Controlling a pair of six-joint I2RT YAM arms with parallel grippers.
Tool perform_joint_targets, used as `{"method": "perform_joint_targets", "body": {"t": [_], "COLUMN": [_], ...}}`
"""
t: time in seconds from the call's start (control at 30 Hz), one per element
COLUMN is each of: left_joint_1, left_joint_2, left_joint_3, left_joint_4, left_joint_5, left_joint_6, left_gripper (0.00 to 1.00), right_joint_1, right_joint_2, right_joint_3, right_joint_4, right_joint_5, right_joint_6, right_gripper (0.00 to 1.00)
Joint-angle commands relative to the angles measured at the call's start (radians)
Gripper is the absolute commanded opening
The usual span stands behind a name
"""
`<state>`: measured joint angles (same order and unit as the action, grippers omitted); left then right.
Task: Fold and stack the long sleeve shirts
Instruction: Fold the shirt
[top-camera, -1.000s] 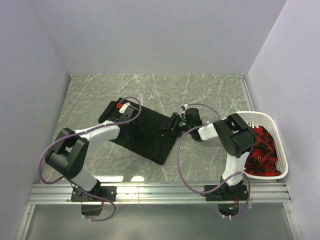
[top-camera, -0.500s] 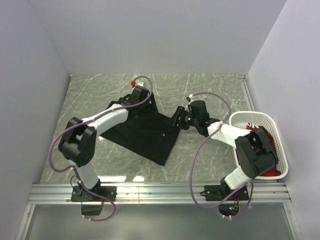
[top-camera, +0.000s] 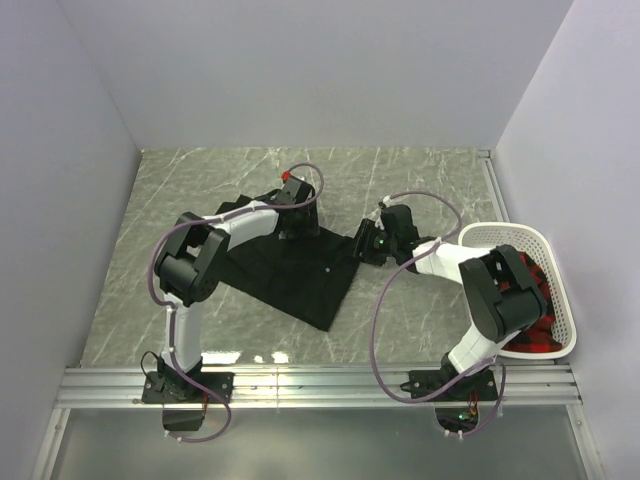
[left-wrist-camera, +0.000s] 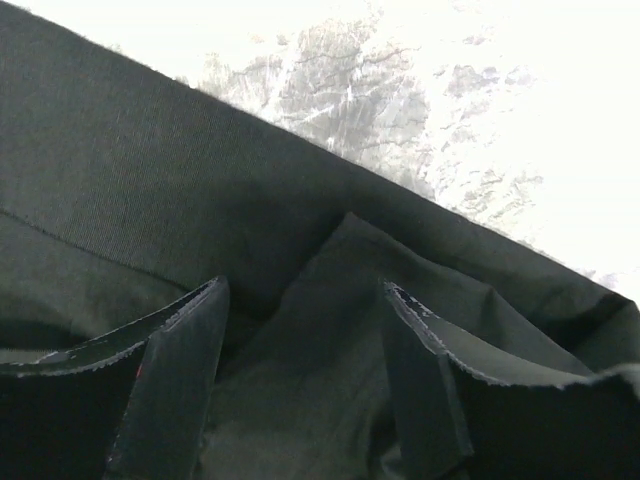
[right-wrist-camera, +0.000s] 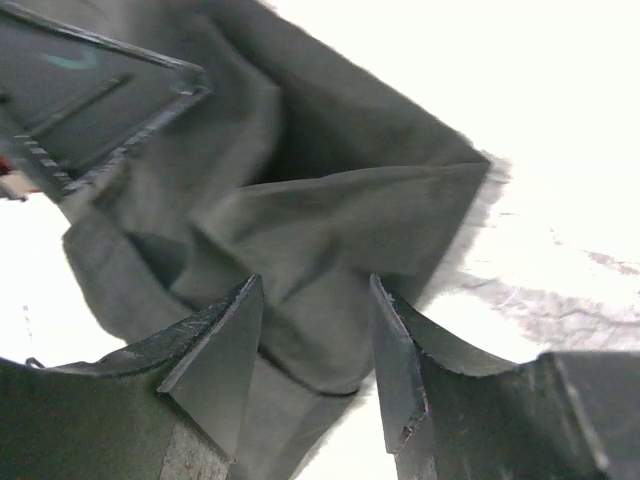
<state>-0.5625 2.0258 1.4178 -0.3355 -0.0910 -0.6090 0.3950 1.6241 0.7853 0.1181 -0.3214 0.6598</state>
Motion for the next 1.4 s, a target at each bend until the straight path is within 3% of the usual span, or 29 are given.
{"method": "perform_joint_targets", "body": {"t": [0.0, 0.13, 0.23, 0.37, 0.47, 0.63, 1.0, 1.2, 1.3, 1.37], "left_joint_1": [-0.004, -0.002, -0.002, -0.002, -0.004, -0.002, -0.001, -0.002, -0.002, -0.002], "left_joint_2": [0.014, 0.043, 0.048, 0.04, 0.027, 0.004, -0.088, -0.046, -0.044, -0.05], "left_joint_3": [0.052, 0.066, 0.063, 0.056, 0.05, 0.047, -0.008, 0.006, -0.003, 0.01], "left_joint_4": [0.012, 0.013, 0.018, 0.019, 0.036, 0.044, 0.11, 0.07, 0.064, 0.044], "left_joint_5": [-0.001, -0.003, 0.005, 0.0, 0.008, -0.021, -0.209, -0.242, -0.26, -0.273], "left_joint_6": [0.038, 0.04, 0.048, 0.055, 0.068, 0.078, 0.045, 0.023, 0.006, 0.005], "left_gripper": [0.67, 0.6, 0.5, 0.25, 0.11, 0.0, 0.01, 0.02, 0.08, 0.21], "right_joint_1": [-0.01, -0.01, -0.015, -0.027, -0.039, -0.045, -0.058, -0.064, -0.064, -0.065], "right_joint_2": [0.043, 0.083, 0.102, 0.106, 0.1, 0.097, 0.083, 0.063, 0.04, 0.022], "right_joint_3": [0.012, 0.009, -0.001, -0.014, -0.021, -0.024, -0.031, -0.032, -0.032, -0.026], "right_joint_4": [0.044, 0.072, 0.077, 0.061, 0.046, 0.025, -0.028, -0.052, -0.06, -0.064], "right_joint_5": [0.01, -0.001, -0.001, 0.002, 0.008, 0.021, 0.044, 0.045, 0.045, 0.025], "right_joint_6": [-0.003, 0.015, 0.026, 0.043, 0.047, 0.05, 0.06, 0.057, 0.05, 0.043], "right_gripper": [0.54, 0.54, 0.53, 0.53, 0.53, 0.52, 0.52, 0.52, 0.52, 0.52]}}
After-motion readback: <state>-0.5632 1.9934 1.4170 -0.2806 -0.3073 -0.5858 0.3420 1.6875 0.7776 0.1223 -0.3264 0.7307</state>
